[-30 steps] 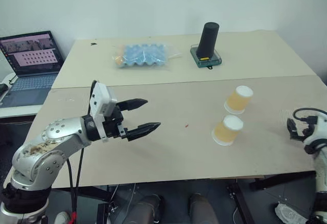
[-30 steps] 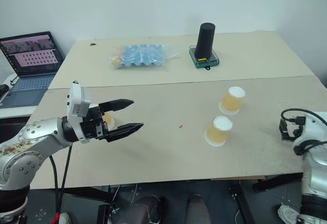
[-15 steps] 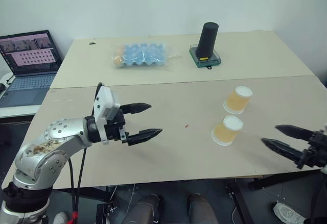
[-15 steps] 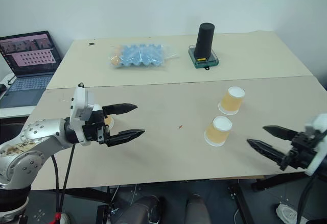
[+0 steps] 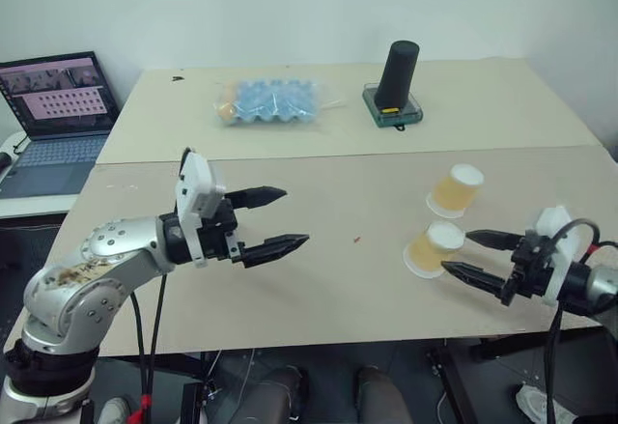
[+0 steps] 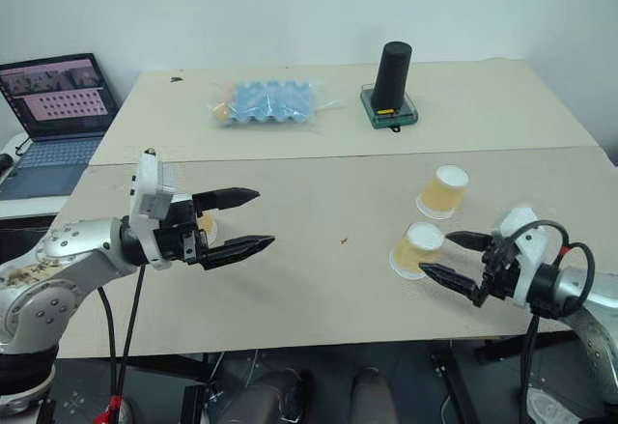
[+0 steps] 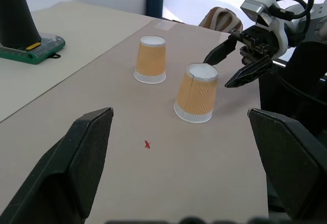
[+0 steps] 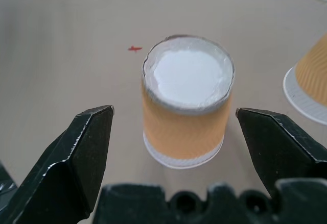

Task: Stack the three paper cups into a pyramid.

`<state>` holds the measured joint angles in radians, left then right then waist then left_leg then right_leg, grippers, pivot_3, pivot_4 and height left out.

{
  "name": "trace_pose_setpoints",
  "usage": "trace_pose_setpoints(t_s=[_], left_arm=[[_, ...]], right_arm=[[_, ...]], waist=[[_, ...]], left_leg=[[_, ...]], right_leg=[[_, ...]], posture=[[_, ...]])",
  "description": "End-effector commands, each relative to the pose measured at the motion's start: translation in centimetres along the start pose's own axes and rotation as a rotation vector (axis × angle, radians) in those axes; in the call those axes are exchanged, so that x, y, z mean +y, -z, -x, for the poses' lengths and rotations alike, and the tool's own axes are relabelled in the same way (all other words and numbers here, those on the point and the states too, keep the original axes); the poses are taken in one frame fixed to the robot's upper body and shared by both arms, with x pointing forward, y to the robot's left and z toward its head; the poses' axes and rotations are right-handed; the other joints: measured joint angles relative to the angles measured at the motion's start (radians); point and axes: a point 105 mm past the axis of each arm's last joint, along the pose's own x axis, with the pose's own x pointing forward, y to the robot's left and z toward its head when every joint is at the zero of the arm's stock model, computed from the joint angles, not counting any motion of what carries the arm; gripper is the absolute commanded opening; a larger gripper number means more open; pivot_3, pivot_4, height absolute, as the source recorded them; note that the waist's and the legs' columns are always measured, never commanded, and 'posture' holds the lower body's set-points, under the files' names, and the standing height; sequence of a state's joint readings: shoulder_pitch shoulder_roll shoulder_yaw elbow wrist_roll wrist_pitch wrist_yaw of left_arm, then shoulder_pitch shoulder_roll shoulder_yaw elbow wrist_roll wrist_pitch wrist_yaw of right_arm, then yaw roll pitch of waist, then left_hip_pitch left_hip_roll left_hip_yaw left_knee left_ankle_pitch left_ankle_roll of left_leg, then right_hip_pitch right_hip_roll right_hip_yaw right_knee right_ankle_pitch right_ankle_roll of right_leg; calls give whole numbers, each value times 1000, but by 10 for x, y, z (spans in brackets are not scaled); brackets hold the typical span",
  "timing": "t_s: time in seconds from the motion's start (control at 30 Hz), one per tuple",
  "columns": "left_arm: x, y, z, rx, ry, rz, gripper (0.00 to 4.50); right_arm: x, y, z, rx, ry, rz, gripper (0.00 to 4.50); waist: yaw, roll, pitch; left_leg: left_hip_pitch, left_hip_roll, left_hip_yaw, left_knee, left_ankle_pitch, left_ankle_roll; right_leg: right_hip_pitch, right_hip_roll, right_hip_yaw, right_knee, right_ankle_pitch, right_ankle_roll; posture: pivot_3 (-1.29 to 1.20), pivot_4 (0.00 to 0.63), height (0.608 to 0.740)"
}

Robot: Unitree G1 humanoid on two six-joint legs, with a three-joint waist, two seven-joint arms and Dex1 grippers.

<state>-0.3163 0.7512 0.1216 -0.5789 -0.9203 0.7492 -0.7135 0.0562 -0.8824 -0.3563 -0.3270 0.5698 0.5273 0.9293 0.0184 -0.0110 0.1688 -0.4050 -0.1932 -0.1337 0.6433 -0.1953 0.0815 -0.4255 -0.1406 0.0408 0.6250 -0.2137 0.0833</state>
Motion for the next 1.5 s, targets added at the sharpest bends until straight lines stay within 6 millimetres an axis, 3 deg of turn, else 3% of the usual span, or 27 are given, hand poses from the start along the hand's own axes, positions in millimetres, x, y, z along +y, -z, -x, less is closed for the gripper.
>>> trace_pose_setpoints(t_s=[0.03, 0.67, 0.87, 1.1, 1.23, 1.33, 1.4, 1.5], left_arm=[[-5, -14, 1, -29, 5, -37, 4500], [-3, -14, 0, -33, -21, -26, 4500], [-5, -12, 2, -23, -20, -23, 4500], [-4, -9, 6, -3, -42, -25, 4500], [-4, -6, 10, 15, -57, -29, 4500], [-4, -5, 13, 26, -60, -32, 4500], [-4, -4, 15, 31, -63, -33, 4500], [1, 3, 23, 70, -92, -37, 4500]], right_arm=[[-12, -10, -5, -24, 61, 64, 4465], [-13, -15, -27, -45, 42, 59, 4465], [-10, -17, -30, -44, 20, 62, 2828], [-11, -24, -35, -59, 8, 79, 2828], [-4, -69, -57, -199, -71, 126, 2828], [5, -91, -71, -238, -144, 176, 2828], [12, -101, -81, -254, -192, 199, 2828], [38, -109, -107, -256, -334, 231, 2828]], waist=[[0, 0, 0], [0, 0, 0], [-1, 0, 0], [-4, 0, 0], [-15, 0, 1], [-15, -1, 1], [-12, -1, 1], [-10, -1, 1]], left_leg=[[0, 0, 0, 0, 0, 0], [0, 0, 0, 0, 0, 0], [0, 0, 0, 0, 0, 0], [1, 0, 0, 0, 0, 0], [1, 1, 2, 0, 0, -1], [1, 2, 2, 0, 1, -1], [1, 2, 2, 0, 0, -1], [0, 2, 2, 0, 0, 0]], right_leg=[[0, 0, 0, 0, 0, 0], [0, 1, 1, 0, 1, 0], [-1, 1, 1, 1, 1, 0], [0, 1, 1, 1, 1, -1], [-1, 2, 2, 1, 1, -1], [-1, 3, 2, 1, 2, -2], [-2, 4, 2, 0, 2, -2], [-2, 4, 2, 0, 2, -2]], posture=[[0, 150, 728], [0, 150, 728], [0, 150, 728], [0, 150, 728], [0, 150, 728], [0, 150, 728], [0, 150, 728], [0, 150, 728]])
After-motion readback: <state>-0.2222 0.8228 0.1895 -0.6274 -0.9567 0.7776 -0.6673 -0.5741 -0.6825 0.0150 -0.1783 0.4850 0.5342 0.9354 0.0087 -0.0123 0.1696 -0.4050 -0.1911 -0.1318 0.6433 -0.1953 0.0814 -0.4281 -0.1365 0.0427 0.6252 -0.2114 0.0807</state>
